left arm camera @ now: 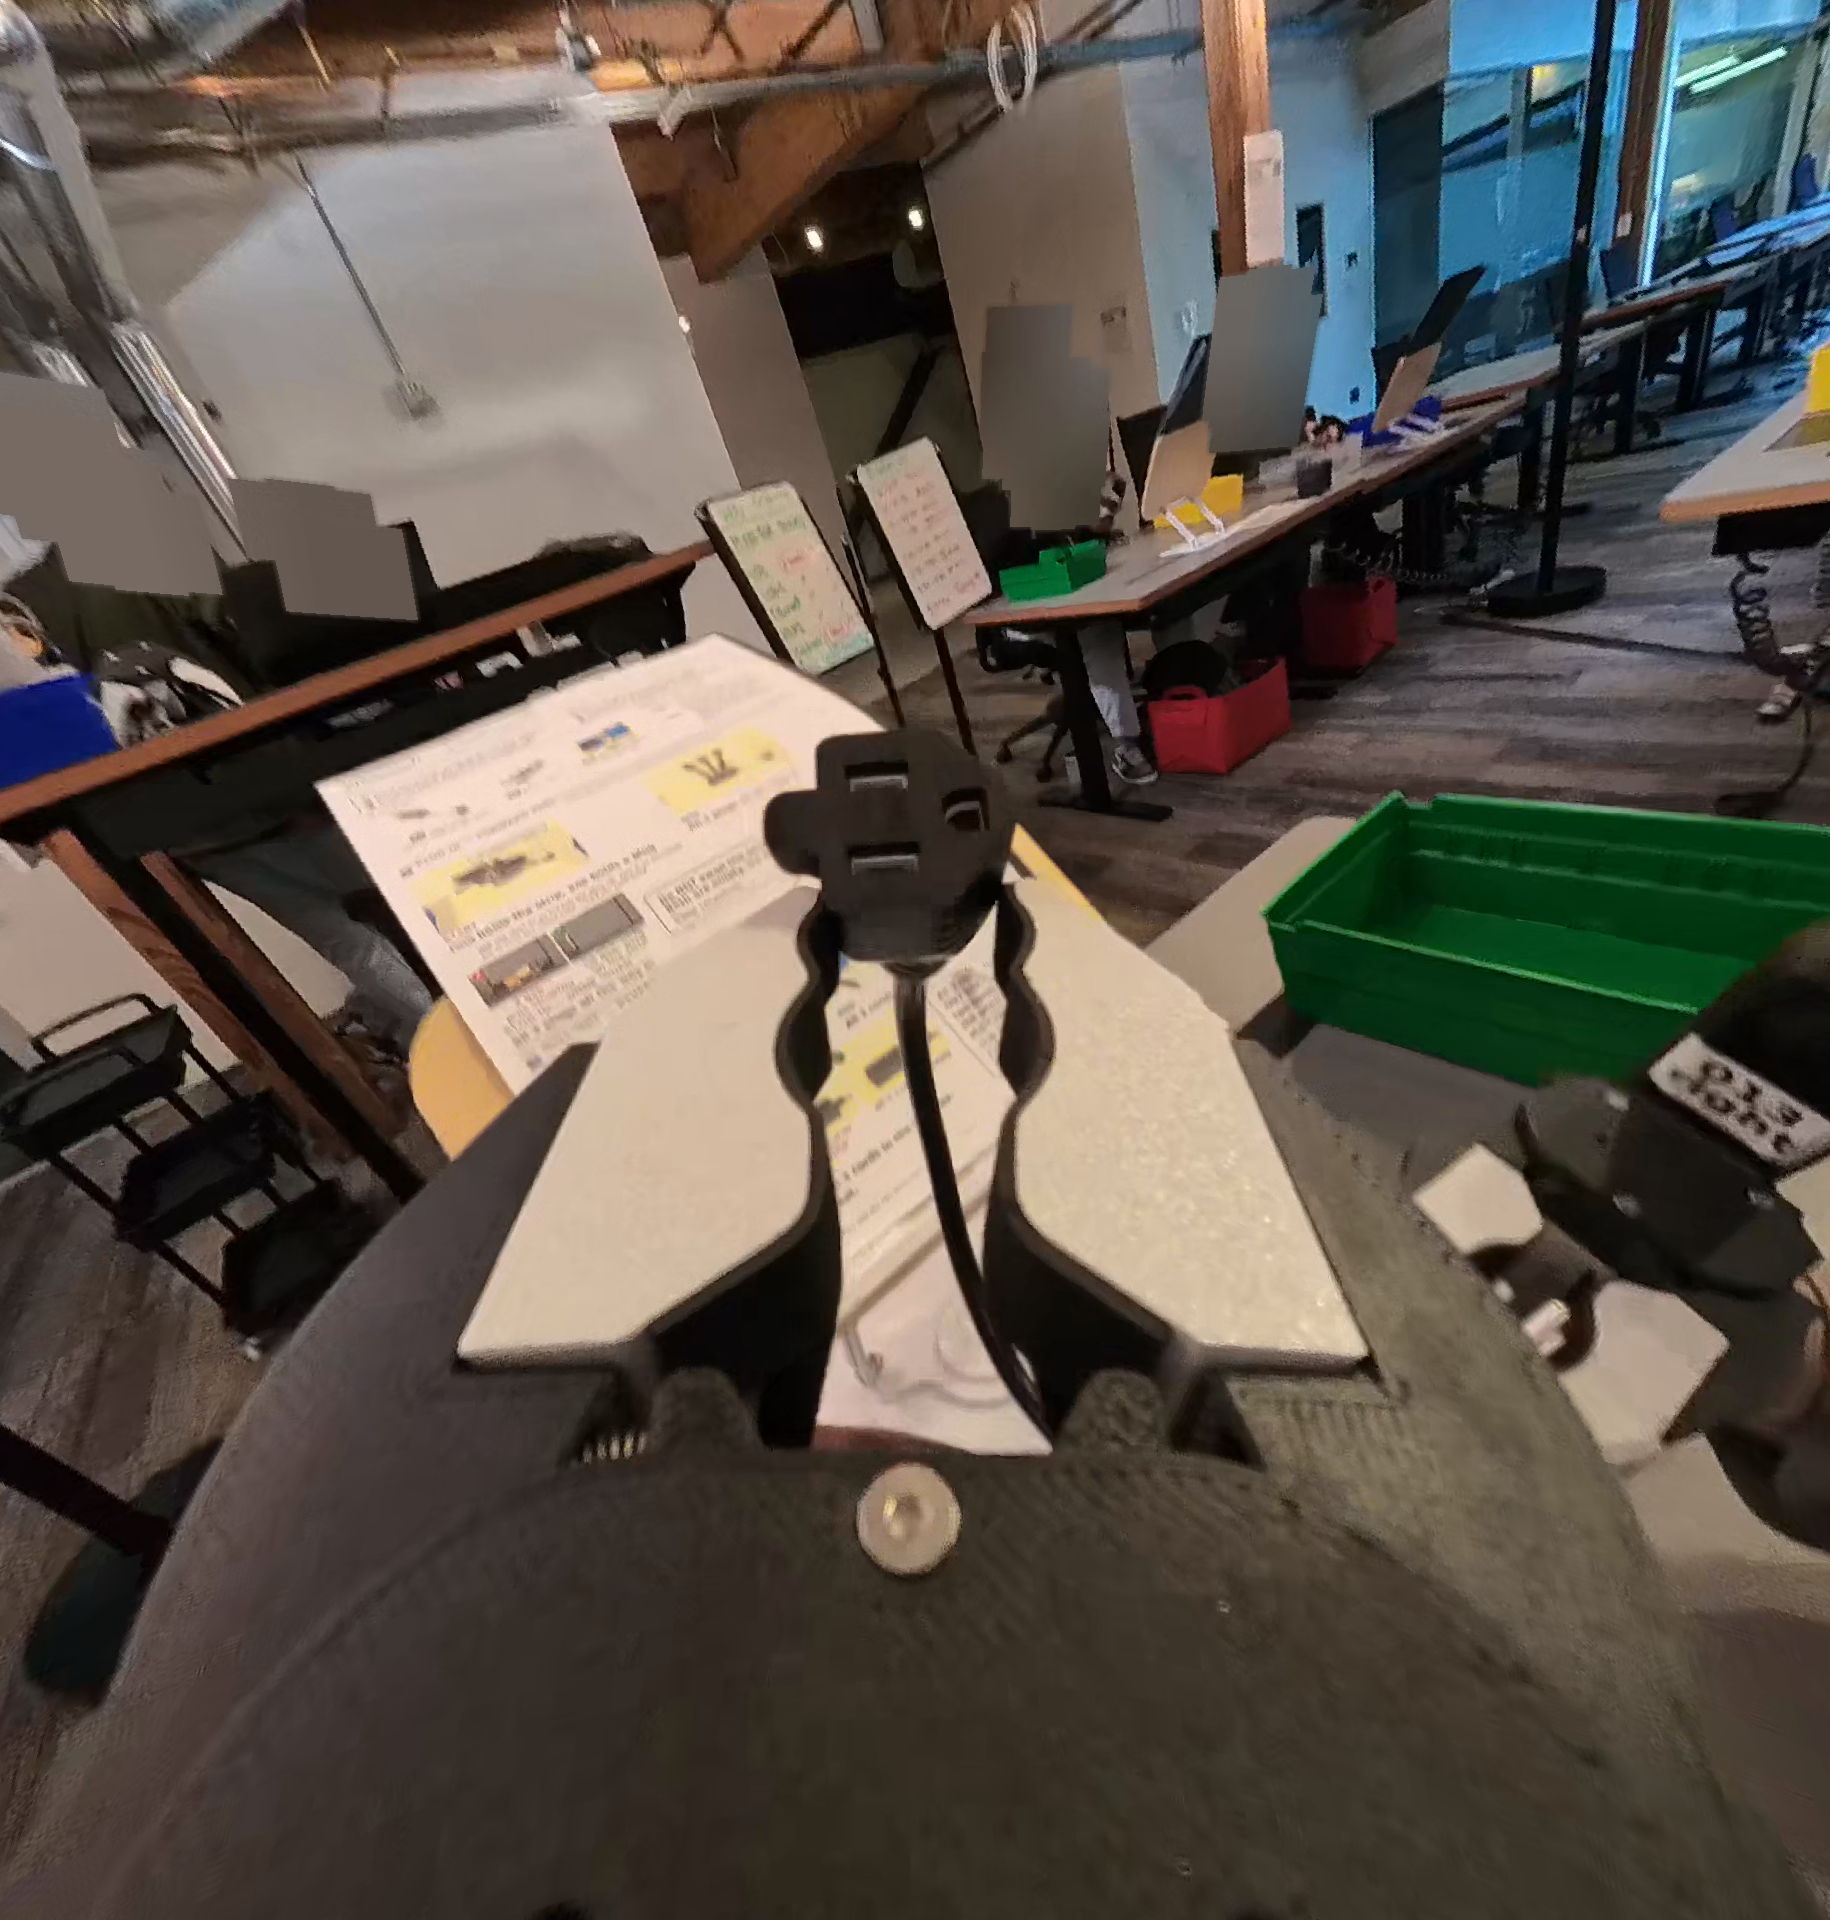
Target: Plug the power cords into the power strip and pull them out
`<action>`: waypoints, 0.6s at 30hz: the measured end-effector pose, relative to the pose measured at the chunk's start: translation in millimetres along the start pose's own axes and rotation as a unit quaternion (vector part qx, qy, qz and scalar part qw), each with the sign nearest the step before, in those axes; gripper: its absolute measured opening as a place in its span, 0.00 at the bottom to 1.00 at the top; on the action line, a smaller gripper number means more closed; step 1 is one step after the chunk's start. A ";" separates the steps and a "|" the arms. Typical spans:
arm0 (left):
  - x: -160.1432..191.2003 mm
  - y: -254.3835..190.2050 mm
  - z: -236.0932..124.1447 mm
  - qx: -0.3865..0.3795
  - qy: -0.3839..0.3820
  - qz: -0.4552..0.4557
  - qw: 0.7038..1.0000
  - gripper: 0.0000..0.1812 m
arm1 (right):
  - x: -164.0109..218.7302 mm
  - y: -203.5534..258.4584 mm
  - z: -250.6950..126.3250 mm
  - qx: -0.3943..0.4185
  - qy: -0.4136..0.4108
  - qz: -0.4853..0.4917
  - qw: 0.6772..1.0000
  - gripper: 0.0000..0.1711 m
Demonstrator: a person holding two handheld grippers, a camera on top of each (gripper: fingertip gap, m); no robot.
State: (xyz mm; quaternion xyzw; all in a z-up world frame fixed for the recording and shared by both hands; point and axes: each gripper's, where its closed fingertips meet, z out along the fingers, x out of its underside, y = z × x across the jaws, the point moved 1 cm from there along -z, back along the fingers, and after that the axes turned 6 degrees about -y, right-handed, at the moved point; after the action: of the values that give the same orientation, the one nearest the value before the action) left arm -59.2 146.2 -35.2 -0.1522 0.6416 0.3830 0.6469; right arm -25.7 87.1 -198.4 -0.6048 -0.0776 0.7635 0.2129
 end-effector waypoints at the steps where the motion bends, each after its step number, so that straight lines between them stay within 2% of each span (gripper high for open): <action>1: 8.9 -1.1 -1.8 0.008 0.013 -0.008 1.000 0.15 | 4.6 -1.4 -0.5 0.003 0.025 -0.017 1.000 0.13; 3: 28.2 1.0 -6.2 0.001 0.045 -0.007 0.999 0.16 | 12.9 -8.6 -2.3 0.024 0.069 -0.047 0.996 0.13; 10: 67.9 -9.0 -34.2 -0.014 0.122 0.004 0.992 0.32 | 16.0 -35.6 -15.1 0.093 0.125 -0.104 0.982 0.12; 18: 107.0 -47.8 -68.3 -0.009 0.185 -0.038 0.982 0.42 | 27.8 -49.3 -17.9 0.145 0.185 -0.173 0.956 0.13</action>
State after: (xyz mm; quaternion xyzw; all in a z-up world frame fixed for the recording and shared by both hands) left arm -87.4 99.8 -159.6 -0.2503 0.7404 0.3289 0.5300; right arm -2.1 140.5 -209.2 -0.6758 -0.0289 0.5926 0.4374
